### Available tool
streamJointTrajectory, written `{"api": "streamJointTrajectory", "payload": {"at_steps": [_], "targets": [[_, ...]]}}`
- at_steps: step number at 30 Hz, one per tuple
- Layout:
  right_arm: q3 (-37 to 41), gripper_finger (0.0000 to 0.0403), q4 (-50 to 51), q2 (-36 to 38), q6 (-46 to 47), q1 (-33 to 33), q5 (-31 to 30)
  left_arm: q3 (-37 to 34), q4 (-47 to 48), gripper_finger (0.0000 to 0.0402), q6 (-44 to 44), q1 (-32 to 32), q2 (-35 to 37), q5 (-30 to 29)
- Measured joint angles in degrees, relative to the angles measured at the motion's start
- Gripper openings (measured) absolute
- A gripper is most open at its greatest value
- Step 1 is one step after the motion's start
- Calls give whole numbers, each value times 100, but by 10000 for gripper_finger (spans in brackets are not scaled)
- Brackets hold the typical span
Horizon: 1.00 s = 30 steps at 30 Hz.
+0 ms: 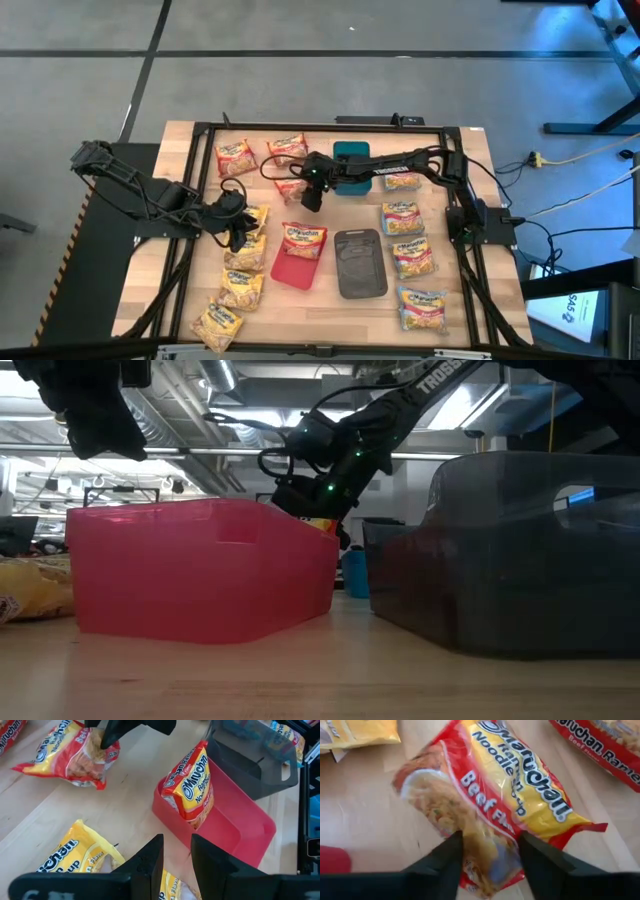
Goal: Sort Maruchan noodles
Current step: Put the red bag into the red bin
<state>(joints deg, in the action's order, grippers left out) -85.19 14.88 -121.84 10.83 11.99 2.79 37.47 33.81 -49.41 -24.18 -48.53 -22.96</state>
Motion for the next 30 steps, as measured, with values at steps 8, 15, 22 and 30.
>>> {"api": "streamJointTrajectory", "payload": {"at_steps": [8, 15, 22, 30], "targets": [[0, 18, -2, 15, 112, 0, 248, 0, -1, 92, 0, 0, 0, -6], [0, 4, 13, 18, 250, 0, 289, 0, 1, 92, 0, -1, 0, -9], [11, 2, 74, 272, 250, -2, 116, 0, 1, 92, 7, 0, 0, -11], [11, 1, 251, 783, 238, -170, -123, 0, 52, 92, 46, -2, 0, -126]]}}
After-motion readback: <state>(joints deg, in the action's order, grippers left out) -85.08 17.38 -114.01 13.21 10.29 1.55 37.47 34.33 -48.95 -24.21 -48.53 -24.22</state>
